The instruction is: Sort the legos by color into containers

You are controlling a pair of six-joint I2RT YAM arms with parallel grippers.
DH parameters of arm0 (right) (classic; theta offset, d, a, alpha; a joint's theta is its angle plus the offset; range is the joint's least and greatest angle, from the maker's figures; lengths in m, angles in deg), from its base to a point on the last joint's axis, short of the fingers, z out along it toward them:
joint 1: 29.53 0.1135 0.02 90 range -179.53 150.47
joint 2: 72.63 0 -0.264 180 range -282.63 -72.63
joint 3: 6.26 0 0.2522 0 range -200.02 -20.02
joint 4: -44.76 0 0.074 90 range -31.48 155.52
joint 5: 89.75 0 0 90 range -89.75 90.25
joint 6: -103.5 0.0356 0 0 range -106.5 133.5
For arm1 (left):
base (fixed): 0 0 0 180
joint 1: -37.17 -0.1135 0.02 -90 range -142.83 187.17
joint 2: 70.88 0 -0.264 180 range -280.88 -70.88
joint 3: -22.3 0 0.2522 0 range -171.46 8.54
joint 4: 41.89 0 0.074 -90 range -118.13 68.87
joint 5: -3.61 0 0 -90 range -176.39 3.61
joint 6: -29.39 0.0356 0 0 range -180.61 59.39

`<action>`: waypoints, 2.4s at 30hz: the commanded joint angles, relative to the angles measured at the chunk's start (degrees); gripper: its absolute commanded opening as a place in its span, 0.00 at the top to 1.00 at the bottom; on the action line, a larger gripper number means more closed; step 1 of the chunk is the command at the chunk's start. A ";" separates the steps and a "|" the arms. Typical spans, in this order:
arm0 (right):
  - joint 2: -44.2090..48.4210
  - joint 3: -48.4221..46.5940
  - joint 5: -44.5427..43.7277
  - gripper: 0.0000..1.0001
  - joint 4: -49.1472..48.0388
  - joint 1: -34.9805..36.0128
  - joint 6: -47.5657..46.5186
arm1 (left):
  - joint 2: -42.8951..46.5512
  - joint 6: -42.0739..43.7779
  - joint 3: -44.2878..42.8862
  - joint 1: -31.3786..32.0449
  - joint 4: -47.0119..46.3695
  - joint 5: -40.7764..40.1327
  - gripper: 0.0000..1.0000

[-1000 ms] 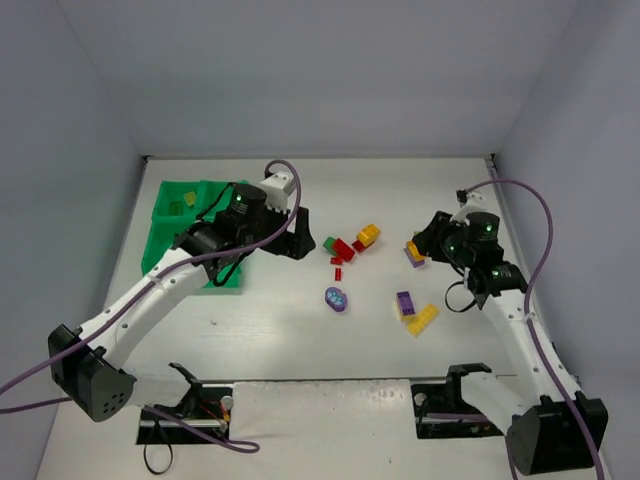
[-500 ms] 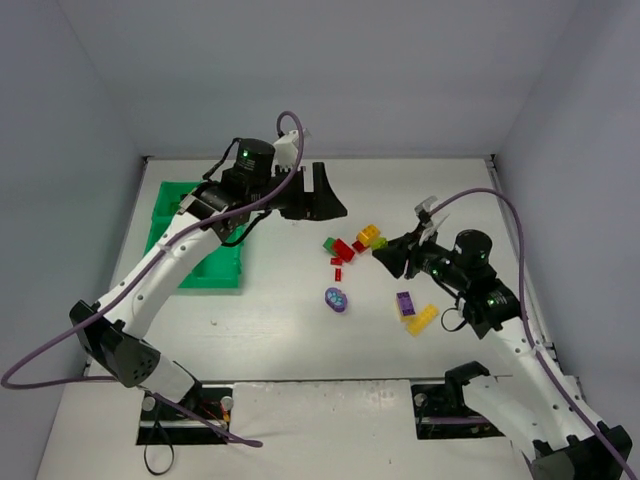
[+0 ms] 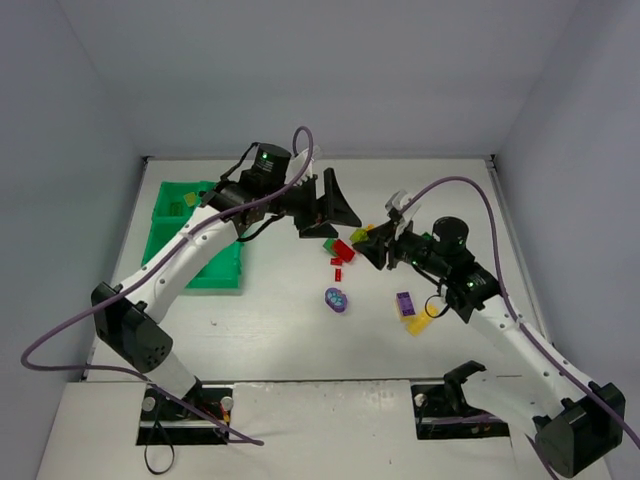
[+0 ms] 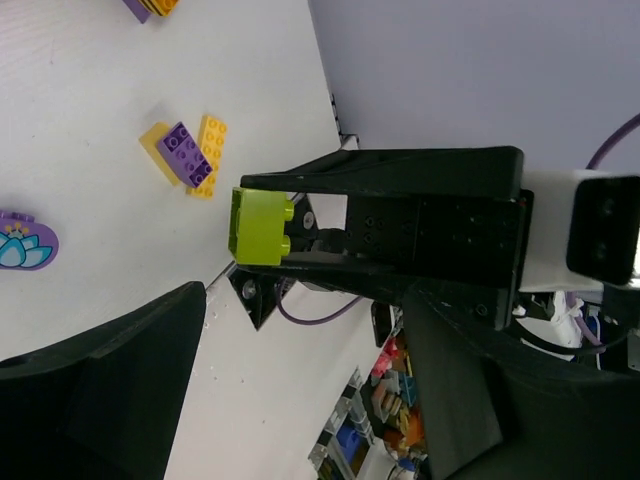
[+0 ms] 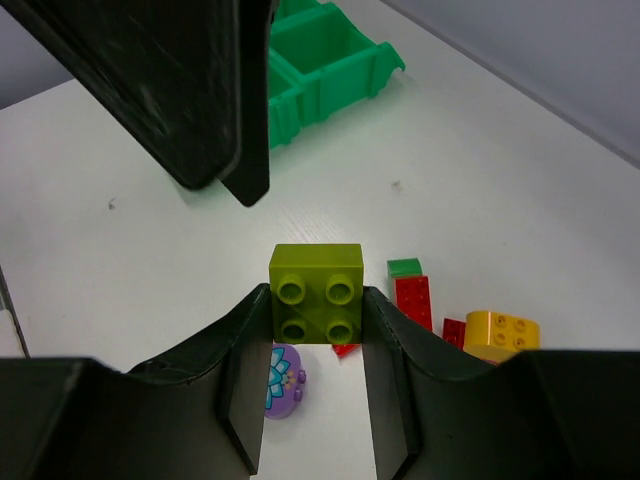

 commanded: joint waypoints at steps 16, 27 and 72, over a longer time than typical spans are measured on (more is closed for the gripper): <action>-2.06 -4.15 2.52 0.96 -6.44 2.28 -0.74 | -2.27 9.84 -5.26 1.82 1.48 -9.12 0.41; -2.24 -3.80 1.90 0.97 -6.52 2.98 -0.30 | -2.98 12.12 -3.94 3.84 -0.64 -5.69 0.49; -5.40 -2.39 -30.53 0.00 5.08 -2.64 12.53 | -28.98 27.94 -30.57 -43.97 11.05 -35.83 1.00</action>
